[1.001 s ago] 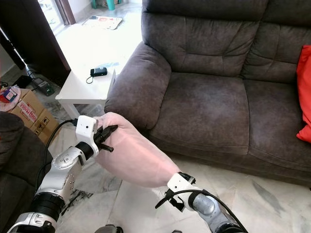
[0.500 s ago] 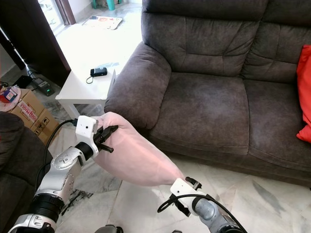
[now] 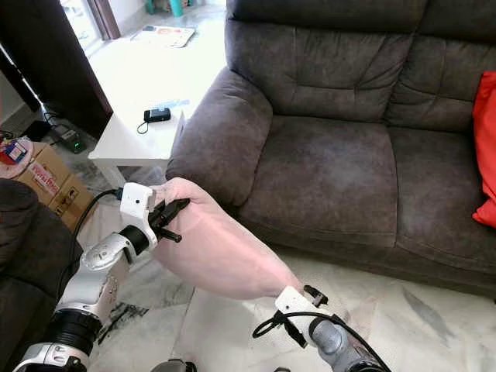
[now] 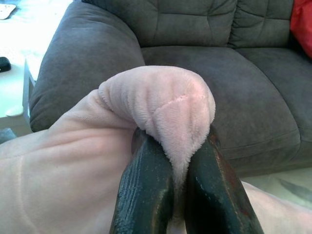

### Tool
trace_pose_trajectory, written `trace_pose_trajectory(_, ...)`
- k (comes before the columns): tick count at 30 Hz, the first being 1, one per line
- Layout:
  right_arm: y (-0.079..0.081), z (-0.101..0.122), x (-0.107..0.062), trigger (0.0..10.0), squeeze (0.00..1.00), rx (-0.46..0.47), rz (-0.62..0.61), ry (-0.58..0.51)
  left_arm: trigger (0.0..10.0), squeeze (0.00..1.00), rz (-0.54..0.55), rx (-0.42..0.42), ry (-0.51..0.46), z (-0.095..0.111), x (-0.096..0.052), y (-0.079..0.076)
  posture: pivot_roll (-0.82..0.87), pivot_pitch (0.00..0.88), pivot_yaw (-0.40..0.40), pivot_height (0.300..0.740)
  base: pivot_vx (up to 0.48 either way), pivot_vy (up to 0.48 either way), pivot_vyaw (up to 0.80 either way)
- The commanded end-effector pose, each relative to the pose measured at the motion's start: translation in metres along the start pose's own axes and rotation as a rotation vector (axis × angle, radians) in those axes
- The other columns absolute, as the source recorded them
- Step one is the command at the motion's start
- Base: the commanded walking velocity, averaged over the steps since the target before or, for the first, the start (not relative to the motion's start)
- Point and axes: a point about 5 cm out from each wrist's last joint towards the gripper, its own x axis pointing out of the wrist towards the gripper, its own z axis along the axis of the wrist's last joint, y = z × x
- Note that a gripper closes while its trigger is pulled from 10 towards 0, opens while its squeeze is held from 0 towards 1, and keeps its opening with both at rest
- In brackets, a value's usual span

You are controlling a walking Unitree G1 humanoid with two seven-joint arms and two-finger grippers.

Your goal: Move the pillow to the sofa from floor

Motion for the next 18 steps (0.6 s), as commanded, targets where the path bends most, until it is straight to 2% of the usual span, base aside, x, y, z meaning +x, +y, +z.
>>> trace_pose_trajectory(1,0.0033,-0.0005,0.0002,10.0,0.00,0.036,0.006,0.003,10.0,0.00,-0.035,0.013,-0.098,0.0227,0.0026,-0.0026,0.12,0.124,0.026,0.740,0.000,0.000,0.00)
trace_pose_trajectory(9,0.0043,0.0034,0.0019,10.0,0.00,0.065,-0.032,0.008,10.0,0.00,-0.128,-0.025,-0.088,0.0234,-0.0001,-0.0110,0.13,0.128,0.033,0.740,0.000,0.000,0.00)
trace_pose_trajectory(18,0.0127,0.0059,0.0033,10.0,0.00,0.063,0.020,0.018,10.0,0.00,-0.140,-0.039,-0.090,0.0261,-0.0004,-0.0123,0.14,0.128,0.034,0.740,0.000,0.000,0.00)
